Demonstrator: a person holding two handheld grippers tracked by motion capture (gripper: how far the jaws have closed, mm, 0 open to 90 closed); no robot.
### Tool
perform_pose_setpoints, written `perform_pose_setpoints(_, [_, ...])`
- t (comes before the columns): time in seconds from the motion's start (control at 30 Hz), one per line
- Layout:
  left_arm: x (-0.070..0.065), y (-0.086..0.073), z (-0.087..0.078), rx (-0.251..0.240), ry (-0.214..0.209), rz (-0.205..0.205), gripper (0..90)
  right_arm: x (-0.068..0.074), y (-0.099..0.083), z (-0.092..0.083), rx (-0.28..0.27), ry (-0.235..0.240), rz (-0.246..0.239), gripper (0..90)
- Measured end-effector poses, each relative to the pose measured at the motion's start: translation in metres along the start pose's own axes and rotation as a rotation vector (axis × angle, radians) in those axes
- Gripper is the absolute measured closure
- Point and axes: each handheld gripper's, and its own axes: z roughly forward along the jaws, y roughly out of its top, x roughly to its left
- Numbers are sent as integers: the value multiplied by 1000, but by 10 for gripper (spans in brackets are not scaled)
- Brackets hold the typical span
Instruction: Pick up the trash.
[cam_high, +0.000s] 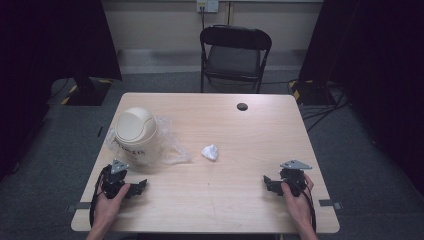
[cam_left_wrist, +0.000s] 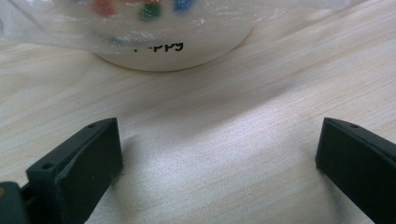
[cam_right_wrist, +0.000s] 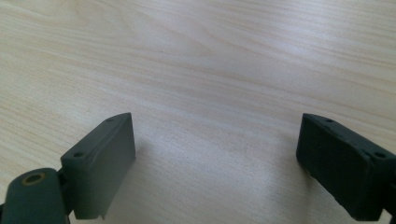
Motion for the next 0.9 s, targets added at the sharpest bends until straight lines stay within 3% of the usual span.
perform_pose_setpoints(0.3, [0, -3, -5, -10, 1, 4, 53, -1, 0, 0, 2, 9, -6, 106])
perform_pose_setpoints(0.4, [-1, -3, -9, -16, 4, -15, 177, -1, 0, 0, 2, 9, -6, 106])
perform_pose_setpoints(0.43, [-1, -3, -9, -16, 4, -15, 176, -1, 0, 0, 2, 9, -6, 106])
perform_pose_setpoints(0.47, [-1, -2, -13, -1, -23, -19, 178, -1, 0, 0, 2, 9, -6, 106])
perform_pose_setpoints(0.5, [-1, -2, -13, -1, -23, -19, 179, -1, 0, 0, 2, 9, -6, 106])
perform_pose_setpoints(0.6, [-8, 0, -24, -40, -77, -25, 178, -1, 0, 0, 2, 9, -6, 106])
perform_pose_setpoints(0.77, [-11, 4, -31, -76, -114, -19, 176, -1, 0, 0, 2, 8, -6, 106])
perform_pose_setpoints(0.8, [-12, 5, -39, -127, -159, -4, 172, -1, 0, 0, 2, 9, -6, 106])
perform_pose_setpoints(0.9, [-13, 8, -46, -150, -165, -6, 169, -1, 0, 0, 2, 9, -6, 106])
